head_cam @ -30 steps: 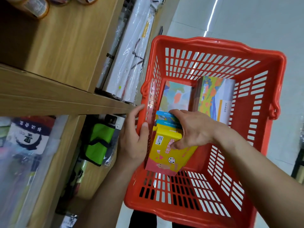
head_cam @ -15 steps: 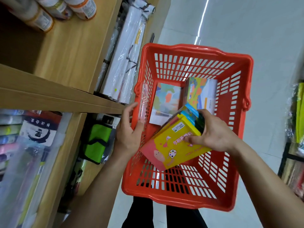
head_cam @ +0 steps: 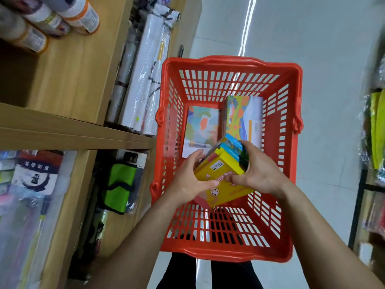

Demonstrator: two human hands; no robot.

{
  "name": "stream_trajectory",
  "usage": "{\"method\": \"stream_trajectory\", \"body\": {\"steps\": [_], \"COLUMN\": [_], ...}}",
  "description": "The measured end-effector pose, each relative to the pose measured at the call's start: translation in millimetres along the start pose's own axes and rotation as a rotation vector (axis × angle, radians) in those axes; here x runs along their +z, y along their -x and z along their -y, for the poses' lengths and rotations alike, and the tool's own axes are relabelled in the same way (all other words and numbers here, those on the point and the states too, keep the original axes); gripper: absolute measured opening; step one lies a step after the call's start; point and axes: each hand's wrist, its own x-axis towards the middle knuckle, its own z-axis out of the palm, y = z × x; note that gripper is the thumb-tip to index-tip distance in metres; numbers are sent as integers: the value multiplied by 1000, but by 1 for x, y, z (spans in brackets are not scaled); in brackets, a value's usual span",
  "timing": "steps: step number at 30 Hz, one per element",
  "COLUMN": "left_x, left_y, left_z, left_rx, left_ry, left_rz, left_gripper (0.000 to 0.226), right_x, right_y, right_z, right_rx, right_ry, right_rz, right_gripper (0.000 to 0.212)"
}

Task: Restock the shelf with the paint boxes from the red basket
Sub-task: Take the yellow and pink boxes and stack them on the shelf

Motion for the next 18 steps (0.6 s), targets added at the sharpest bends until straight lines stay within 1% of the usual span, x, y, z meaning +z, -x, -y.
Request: {"method": "stream_trajectory", "body": {"steps": [1, 4, 5, 7, 9, 12, 13, 16, 18], "left_x": [2, 5, 5, 4, 2, 1, 2, 4, 4], "left_y": [-9, -30, -35, -42, -48, -51, -50, -46, -36], "left_z": [3, 8, 8, 11, 14, 12, 10, 3, -6], "left_rx": [-26, -67, -87, -129, -159, -147, -135, -94, -61], "left_ry": [-1, -22, -7, 74, 115, 93, 75, 74, 89], "left_rz": [22, 60, 105, 193, 239, 228, 214, 162, 130], "left_gripper": [111, 135, 143, 150, 147, 121, 116, 116, 118], "right_x": [-1, -1, -2, 0, 1, 1, 0, -6, -12], "right_y": [1, 2, 2, 1, 2, 0, -1, 1, 5], "right_z": [-2, -12, -14, -17, -17, -17, -17, -17, -15], "right_rx": [4, 18, 19, 16, 15, 9, 5, 5, -15], "right_ry": [-25, -91, -108, -122, -117, -138, -146, -168, -199], "right_rz": [3, 19, 19, 8, -13, -6, 1, -3, -19], "right_gripper": [114, 104, 103, 102, 104, 109, 111, 116, 115]}}
